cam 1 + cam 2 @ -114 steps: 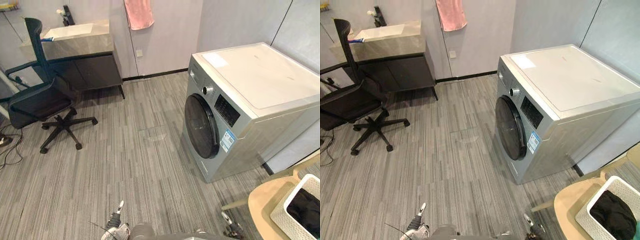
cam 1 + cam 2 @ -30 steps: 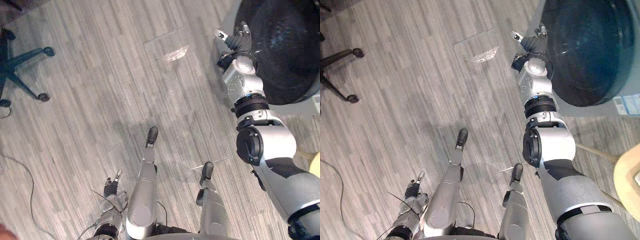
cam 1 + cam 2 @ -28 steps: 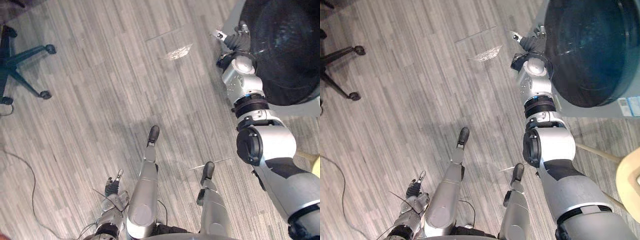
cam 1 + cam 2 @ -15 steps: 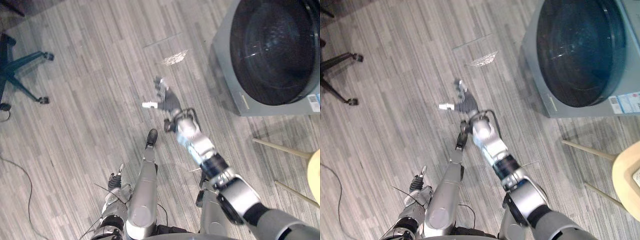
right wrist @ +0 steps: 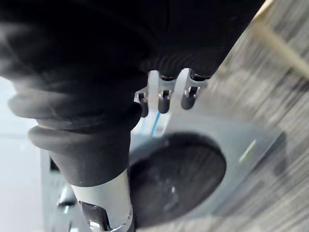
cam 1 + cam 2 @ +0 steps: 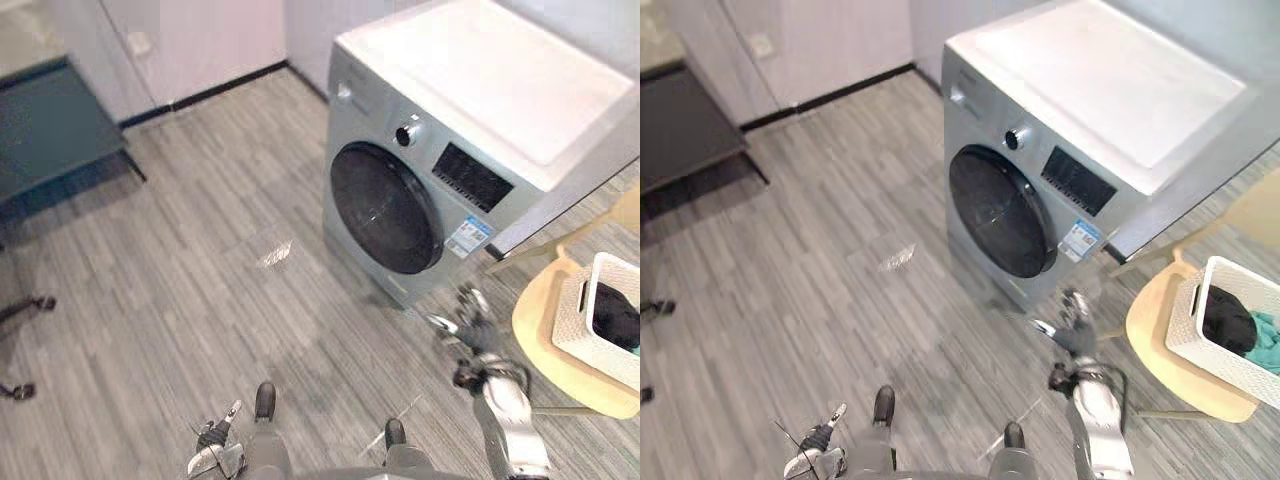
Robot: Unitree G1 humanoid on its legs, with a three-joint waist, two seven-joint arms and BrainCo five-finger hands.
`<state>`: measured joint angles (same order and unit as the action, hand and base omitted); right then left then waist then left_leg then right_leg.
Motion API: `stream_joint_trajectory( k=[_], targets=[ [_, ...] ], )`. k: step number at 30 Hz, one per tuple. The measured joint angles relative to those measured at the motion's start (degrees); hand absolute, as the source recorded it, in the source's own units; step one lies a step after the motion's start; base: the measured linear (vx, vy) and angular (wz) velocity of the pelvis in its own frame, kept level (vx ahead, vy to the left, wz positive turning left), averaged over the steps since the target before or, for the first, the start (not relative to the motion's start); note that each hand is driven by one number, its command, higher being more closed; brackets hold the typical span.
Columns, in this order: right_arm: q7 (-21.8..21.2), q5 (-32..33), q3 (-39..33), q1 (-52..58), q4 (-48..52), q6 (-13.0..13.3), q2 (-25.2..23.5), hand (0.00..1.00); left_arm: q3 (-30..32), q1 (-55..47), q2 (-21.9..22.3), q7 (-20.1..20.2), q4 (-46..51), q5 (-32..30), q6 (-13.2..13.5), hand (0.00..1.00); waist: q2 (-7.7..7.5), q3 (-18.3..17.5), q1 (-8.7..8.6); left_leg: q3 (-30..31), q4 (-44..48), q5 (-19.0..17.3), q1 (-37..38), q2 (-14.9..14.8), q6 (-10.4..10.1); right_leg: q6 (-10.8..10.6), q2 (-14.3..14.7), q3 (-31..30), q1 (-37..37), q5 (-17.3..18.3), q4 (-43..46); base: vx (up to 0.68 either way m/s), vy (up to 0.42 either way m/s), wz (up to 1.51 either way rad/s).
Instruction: Pick up the laundry basket with both hands and put the clothes into the washing machine.
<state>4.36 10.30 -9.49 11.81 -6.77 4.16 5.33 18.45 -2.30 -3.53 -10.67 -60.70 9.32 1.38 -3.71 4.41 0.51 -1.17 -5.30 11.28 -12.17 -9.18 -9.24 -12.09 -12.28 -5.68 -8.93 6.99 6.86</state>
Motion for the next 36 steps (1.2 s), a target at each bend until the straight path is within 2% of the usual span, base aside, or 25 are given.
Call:
stream_joint_trajectory(
  k=[5,10,12,13,15,16,22,29,31,35,36],
  targets=[
    [3.3,1.8,-4.5,1.5,-14.4,-0.3,-3.4,0.0,-0.2,-0.1,0.6,0.7,-0.1,-1.1,0.0,0.0,0.49,-0.6,-0.11,-2.1,0.0,-0.2,3.5,-0.2,-0.2,0.0,0.0,-1.4,2.8,0.0,-0.2,0.03,-0.019,-0.18],
    [3.1,7.4,-5.1,2.0,-31.7,-1.4,-5.3,0.0,-0.9,-1.1,2.0,0.9,-0.6,-1.6,-0.8,0.0,1.92,-3.5,0.18,-3.7,-0.5,-1.2,6.4,-0.6,-0.6,0.0,0.2,-2.5,4.7,0.0,-1.1,-0.06,-0.013,-0.14],
    [2.0,9.5,-7.8,1.6,-40.0,-2.2,-5.2,0.0,-1.1,-1.3,2.2,1.9,-0.8,-1.6,-1.0,0.0,2.41,-4.5,0.28,-3.6,-0.5,-1.4,6.5,-0.8,-0.5,0.3,0.3,-2.5,4.8,0.2,-1.2,-0.08,-0.025,0.0],
    [0.6,10.7,-12.0,-0.3,-48.7,-2.9,-5.0,0.0,-2.2,-1.4,2.1,2.4,-1.2,-1.6,-0.9,0.0,2.57,-4.8,0.34,-3.6,-0.5,-1.3,6.5,-0.8,-0.4,0.3,0.4,-2.4,5.0,0.2,-1.4,-0.07,-0.02,0.02],
    [0.5,12.7,-14.5,-1.0,-53.3,-3.5,-4.9,0.0,-2.2,-1.3,1.8,3.2,-2.2,-1.6,-0.9,0.0,2.85,-5.0,0.22,-3.7,-0.5,-1.3,6.6,-0.8,-0.4,0.3,0.3,-2.4,5.2,0.1,-1.6,-0.03,-0.008,0.01],
    [-1.8,12.0,-17.6,-5.2,-59.5,-4.5,-6.4,0.0,-2.0,-1.4,0.1,4.5,-2.9,-2.8,-0.6,0.0,-0.06,-4.9,0.28,-3.8,-0.6,-2.8,8.4,-0.9,-0.7,1.4,0.1,-0.7,9.6,-0.4,-5.0,0.0,0.0,0.0],
    [-1.8,11.6,-17.8,-5.2,-59.5,-4.5,-6.4,0.0,-1.9,-1.4,0.0,4.5,-2.9,-2.7,-0.6,0.0,-0.07,-4.9,0.28,-3.8,-0.6,-2.8,8.5,-0.9,-0.7,1.5,0.2,-0.7,9.7,-0.3,-5.0,0.0,0.0,0.0],
    [-1.7,7.7,-19.5,-6.0,-59.2,-4.6,-4.7,0.0,1.0,-3.2,-0.9,6.3,-3.0,-1.0,-0.2,0.0,-0.27,-4.8,0.29,-3.2,-0.6,-3.1,10.2,-0.9,-0.9,1.9,0.2,0.3,11.8,-0.2,-4.9,0.0,-0.007,0.03],
    [-1.2,7.1,-18.5,-6.5,-56.7,-4.8,-3.7,0.0,2.0,-3.8,-1.3,6.8,-3.0,-0.9,-0.2,0.0,-0.24,-4.8,0.28,-2.9,-0.6,-3.1,10.1,-0.9,-0.9,1.9,0.2,0.7,11.8,-0.1,-4.8,-0.03,-0.023,0.09],
    [0.6,1.8,-14.7,-10.2,-40.0,-4.5,1.6,0.0,2.1,-7.3,-2.8,6.9,-2.8,-0.9,0.0,0.0,0.37,-3.7,0.3,-1.9,-0.6,-3.1,8.6,-0.7,-0.8,2.1,0.2,1.6,10.2,0.9,-3.3,-0.06,-0.019,0.13],
    [1.4,0.9,-15.0,-12.6,-35.8,-4.3,3.5,0.0,2.0,-7.9,-3.1,6.9,-2.8,-0.9,0.1,0.0,0.09,-2.9,0.35,-1.2,-0.5,-3.1,7.4,-0.7,-0.8,2.1,0.2,2.3,8.9,1.2,-2.4,-0.07,-0.033,0.29]
  ],
)
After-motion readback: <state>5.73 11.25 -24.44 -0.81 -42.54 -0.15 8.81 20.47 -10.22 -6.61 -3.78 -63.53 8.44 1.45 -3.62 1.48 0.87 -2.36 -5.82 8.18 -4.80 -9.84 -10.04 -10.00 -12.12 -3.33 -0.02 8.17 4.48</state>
